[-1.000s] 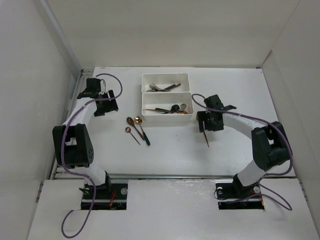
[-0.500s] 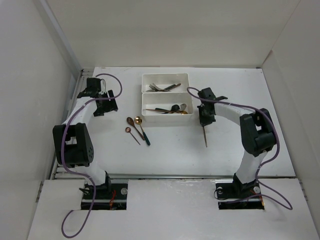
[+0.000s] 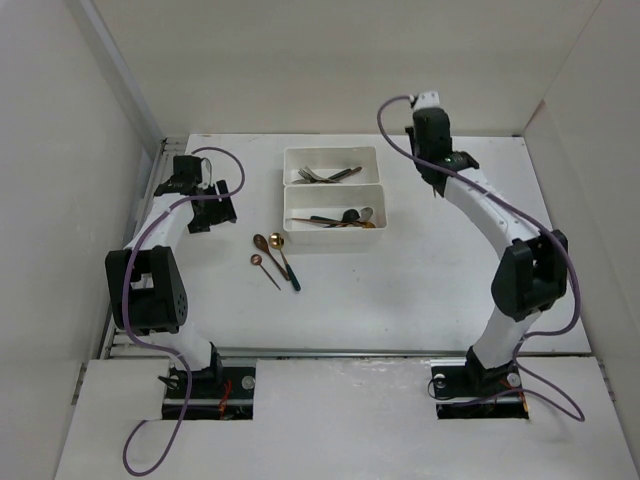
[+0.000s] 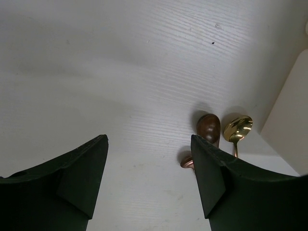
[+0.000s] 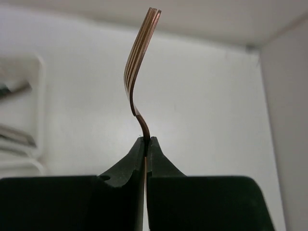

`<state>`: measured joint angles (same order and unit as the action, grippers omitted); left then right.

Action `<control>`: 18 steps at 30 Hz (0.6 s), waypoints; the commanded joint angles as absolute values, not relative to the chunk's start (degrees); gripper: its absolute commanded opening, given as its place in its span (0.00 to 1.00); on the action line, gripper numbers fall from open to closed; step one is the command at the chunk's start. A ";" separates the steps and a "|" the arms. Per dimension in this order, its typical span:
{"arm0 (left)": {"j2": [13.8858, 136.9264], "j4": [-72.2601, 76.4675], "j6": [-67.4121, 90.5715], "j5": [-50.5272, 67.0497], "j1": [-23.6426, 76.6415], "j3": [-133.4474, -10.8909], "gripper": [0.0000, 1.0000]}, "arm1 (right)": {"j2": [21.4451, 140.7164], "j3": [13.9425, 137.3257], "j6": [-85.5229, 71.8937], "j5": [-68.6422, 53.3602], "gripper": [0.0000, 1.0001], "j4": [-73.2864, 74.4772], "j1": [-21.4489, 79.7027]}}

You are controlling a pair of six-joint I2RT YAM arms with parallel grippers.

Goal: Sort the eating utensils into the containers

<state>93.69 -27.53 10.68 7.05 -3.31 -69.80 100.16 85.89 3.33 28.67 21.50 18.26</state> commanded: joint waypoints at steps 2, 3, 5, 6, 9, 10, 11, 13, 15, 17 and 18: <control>91.23 -27.69 11.51 8.09 -3.08 -70.93 0.66 | 105.71 99.36 22.83 28.49 0.00 0.11 25.55; 91.23 -27.69 11.51 8.09 -3.08 -70.93 0.66 | 110.00 101.06 25.20 27.78 0.00 -3.39 26.79; 90.70 -27.69 11.51 8.09 -3.08 -69.88 0.66 | 114.32 105.88 30.22 26.12 0.00 -6.93 30.13; 90.09 -27.69 11.51 8.61 -3.08 -69.87 0.66 | 116.43 107.47 31.28 25.23 0.00 -8.94 31.02; 89.47 -27.16 11.51 9.14 -3.08 -68.64 0.66 | 123.56 112.65 32.96 21.54 0.00 -10.72 33.82; 89.47 -27.16 11.51 9.14 -3.08 -68.64 0.66 | 125.84 113.20 33.74 20.40 0.00 -11.33 34.53; 88.86 -27.16 11.51 9.14 -3.08 -68.03 0.66 | 126.73 113.20 35.14 19.35 0.00 -12.29 35.15; 88.34 -27.16 11.51 9.14 -3.08 -68.03 0.66 | 127.88 111.11 35.86 16.97 0.00 -16.06 36.38; 87.63 -27.16 11.51 9.14 -3.08 -66.72 0.63 | 128.67 109.61 36.47 15.65 0.00 -17.23 36.39; 87.63 -27.16 12.82 9.14 -3.08 -65.66 0.62 | 129.46 108.11 36.47 15.64 0.00 -17.23 36.91; 87.10 -27.16 12.83 9.75 -2.47 -64.35 0.62 | 129.46 107.41 36.47 15.64 0.00 -17.23 36.91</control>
<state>90.35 -26.83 11.46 8.69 -3.18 -66.76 132.46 106.91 34.59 17.30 -9.06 37.71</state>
